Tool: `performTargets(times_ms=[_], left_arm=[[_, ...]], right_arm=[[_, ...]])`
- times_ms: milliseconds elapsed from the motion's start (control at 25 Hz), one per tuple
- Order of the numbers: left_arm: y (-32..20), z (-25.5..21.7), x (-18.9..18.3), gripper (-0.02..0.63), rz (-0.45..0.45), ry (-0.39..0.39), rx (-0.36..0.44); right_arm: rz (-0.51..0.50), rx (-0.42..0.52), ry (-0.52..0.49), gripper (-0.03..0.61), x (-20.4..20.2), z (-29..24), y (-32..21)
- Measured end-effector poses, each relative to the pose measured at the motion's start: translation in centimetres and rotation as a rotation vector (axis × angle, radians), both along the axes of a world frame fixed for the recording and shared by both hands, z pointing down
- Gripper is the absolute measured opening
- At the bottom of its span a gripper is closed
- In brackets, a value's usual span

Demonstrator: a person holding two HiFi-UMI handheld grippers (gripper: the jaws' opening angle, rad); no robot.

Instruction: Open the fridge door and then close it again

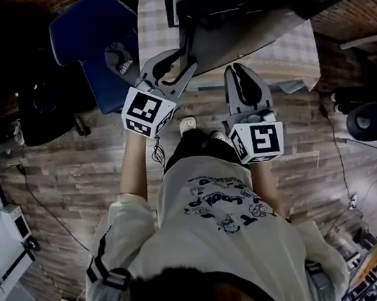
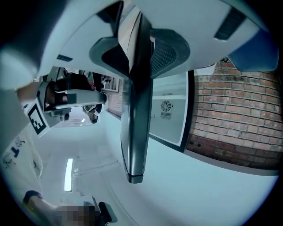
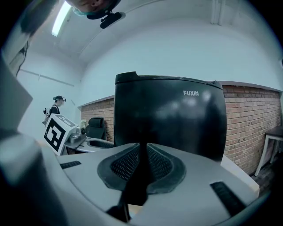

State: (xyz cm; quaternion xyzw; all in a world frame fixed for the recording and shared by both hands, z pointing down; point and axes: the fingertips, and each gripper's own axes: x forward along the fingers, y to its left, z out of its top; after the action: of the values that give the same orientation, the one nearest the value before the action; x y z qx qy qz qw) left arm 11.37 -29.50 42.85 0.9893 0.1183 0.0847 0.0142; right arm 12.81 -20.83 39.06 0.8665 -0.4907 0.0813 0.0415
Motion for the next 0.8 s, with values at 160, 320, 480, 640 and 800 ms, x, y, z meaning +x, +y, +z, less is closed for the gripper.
performTargets(times_ms=[160, 320, 480, 640, 800], left_arm=[[1.9, 0.0, -1.1, 0.153, -0.012, -0.004, -0.005], [4.1, -0.1, -2.1, 0.149, -0.038, -0.009, -0.012], [7.5, -0.2, -3.3, 0.144, -0.034, -0.018, -0.004], [10.5, -0.3, -4.4, 0.144, -0.036, -0.023, 0.002], [13.2, -0.4, -5.1, 0.141, -0.042, -0.022, 0.003]], right_arm=[[-0.018, 0.014, -0.005, 0.044, -0.6, -0.5, 1.4], [-0.046, 0.022, -0.014, 0.044, -1.4, -0.9, 3.2], [-0.096, 0.016, -0.014, 0.046, -2.8, -1.2, 5.3], [-0.138, 0.006, -0.018, 0.046, -4.5, -1.3, 7.2], [-0.157, -0.004, -0.019, 0.046, -5.7, -1.3, 9.7]])
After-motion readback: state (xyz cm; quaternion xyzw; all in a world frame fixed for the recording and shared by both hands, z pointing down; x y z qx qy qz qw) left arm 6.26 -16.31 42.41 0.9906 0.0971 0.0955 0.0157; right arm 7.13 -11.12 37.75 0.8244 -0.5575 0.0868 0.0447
